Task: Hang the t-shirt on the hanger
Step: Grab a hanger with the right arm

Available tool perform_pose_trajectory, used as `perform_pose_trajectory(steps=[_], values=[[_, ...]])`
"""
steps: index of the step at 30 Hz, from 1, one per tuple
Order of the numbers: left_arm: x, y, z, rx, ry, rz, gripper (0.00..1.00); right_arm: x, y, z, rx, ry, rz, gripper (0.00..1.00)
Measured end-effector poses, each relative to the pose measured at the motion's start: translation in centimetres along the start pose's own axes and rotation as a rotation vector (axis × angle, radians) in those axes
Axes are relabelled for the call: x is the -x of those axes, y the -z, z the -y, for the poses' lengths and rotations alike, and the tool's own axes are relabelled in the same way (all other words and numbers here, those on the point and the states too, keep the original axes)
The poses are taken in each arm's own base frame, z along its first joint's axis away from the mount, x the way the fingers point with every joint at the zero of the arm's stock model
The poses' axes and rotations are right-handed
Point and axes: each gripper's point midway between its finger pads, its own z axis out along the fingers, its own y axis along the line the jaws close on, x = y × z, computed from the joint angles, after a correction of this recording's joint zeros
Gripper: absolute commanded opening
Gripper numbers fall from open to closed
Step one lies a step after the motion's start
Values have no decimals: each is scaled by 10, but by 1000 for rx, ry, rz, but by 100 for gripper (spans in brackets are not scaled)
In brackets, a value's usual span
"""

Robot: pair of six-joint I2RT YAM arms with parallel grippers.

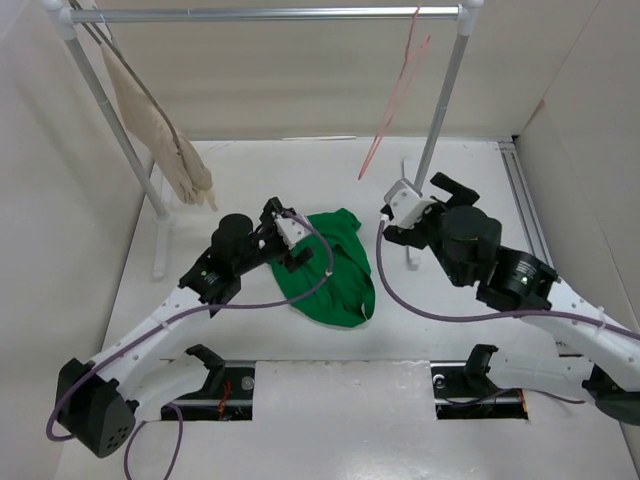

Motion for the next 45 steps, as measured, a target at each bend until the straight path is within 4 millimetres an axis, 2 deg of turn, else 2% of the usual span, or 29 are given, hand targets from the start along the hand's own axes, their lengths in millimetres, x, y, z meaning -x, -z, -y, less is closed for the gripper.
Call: perform_pose_trajectory(steps=[4, 7, 8, 10, 13, 15, 18, 20, 23, 25, 30, 32, 36, 42, 45], values=[[20, 17, 3, 13, -20, 100, 83, 25, 23, 33, -33, -79, 124, 98], [26, 21, 4, 15, -14, 120, 83, 50, 46, 64, -53, -144, 283, 88], [25, 21, 4, 14, -7, 116, 83, 62, 56, 80, -65, -170, 331, 82], [20, 21, 6, 12, 9, 100, 83, 90, 70, 117, -117, -260, 411, 83], [16, 21, 5, 19, 22, 84, 83, 128, 77, 159, -176, -466, 481, 86], [14, 21, 5, 26, 32, 77, 83, 145, 71, 168, -198, -585, 509, 85], [12, 21, 4, 39, 45, 68, 83, 154, 45, 154, -208, -701, 461, 83], [12, 20, 5, 49, 51, 64, 83, 159, 22, 145, -222, -749, 425, 86], [11, 20, 7, 60, 54, 56, 83, 159, -21, 125, -221, -771, 357, 86], [7, 21, 8, 67, 57, 48, 83, 152, -47, 114, -213, -785, 312, 85], [0, 25, 8, 85, 62, 31, 84, 124, -94, 112, -241, -841, 221, 84], [0, 25, 7, 90, 62, 31, 84, 113, -104, 111, -255, -856, 188, 83], [0, 26, 6, 98, 61, 31, 85, 104, -117, 113, -241, -885, 181, 78], [1, 27, 4, 108, 61, 32, 85, 77, -138, 124, -258, -905, 147, 63], [0, 28, 4, 112, 61, 31, 85, 68, -146, 120, -243, -905, 133, 66]])
